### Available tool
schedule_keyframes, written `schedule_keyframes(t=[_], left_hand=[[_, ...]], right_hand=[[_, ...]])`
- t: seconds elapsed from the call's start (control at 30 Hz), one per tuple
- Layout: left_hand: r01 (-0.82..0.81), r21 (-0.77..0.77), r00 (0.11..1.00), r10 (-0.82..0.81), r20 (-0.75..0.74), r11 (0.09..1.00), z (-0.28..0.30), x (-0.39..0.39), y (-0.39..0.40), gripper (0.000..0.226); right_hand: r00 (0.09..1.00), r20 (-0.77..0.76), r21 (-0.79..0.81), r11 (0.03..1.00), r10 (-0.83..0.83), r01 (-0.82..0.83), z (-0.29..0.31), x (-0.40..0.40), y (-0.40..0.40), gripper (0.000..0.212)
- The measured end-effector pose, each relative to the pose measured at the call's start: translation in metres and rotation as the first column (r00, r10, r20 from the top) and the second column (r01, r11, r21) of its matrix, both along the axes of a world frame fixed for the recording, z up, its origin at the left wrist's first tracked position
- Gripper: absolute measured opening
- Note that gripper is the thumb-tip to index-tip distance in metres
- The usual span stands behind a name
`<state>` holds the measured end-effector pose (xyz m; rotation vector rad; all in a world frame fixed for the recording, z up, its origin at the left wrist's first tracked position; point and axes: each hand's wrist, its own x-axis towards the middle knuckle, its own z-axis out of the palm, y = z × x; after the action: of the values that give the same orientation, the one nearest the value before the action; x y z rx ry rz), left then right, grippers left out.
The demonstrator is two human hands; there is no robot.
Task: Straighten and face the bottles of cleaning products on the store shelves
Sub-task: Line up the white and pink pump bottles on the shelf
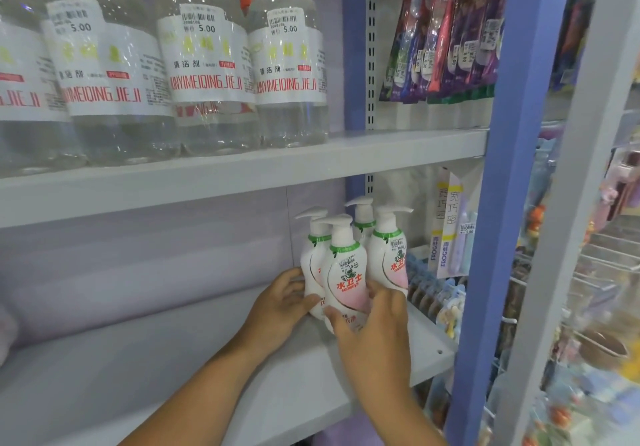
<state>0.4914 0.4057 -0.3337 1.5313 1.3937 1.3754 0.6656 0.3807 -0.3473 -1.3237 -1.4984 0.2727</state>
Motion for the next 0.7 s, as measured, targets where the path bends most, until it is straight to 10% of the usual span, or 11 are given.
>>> schedule_keyframes(t=[0.3, 0.5, 0.7], left_hand=[[-0.037, -0.007, 0.999, 0.037, -0.015, 0.999, 0.003, 0.007, -0.002, 0.032], [-0.265, -0.005, 0.964, 0.265, 0.035, 0.964, 0.016, 0.022, -0.025, 0.044], [-0.357, 0.09, 0.913, 0.368, -0.176, 0.93, -0.003, 0.074, -0.047, 0.062]], right_hand=[[0.997, 0.049, -0.074, 0.995, 0.066, -0.062, 0.011, 0.002, -0.002, 0.078], [0.965, -0.257, 0.013, 0.998, 0.057, -0.056, 0.03, 0.058, 0.019, 0.066], [0.921, -0.268, -0.177, 0.926, 0.282, -0.335, 0.027, 0.067, 0.05, 0.058]])
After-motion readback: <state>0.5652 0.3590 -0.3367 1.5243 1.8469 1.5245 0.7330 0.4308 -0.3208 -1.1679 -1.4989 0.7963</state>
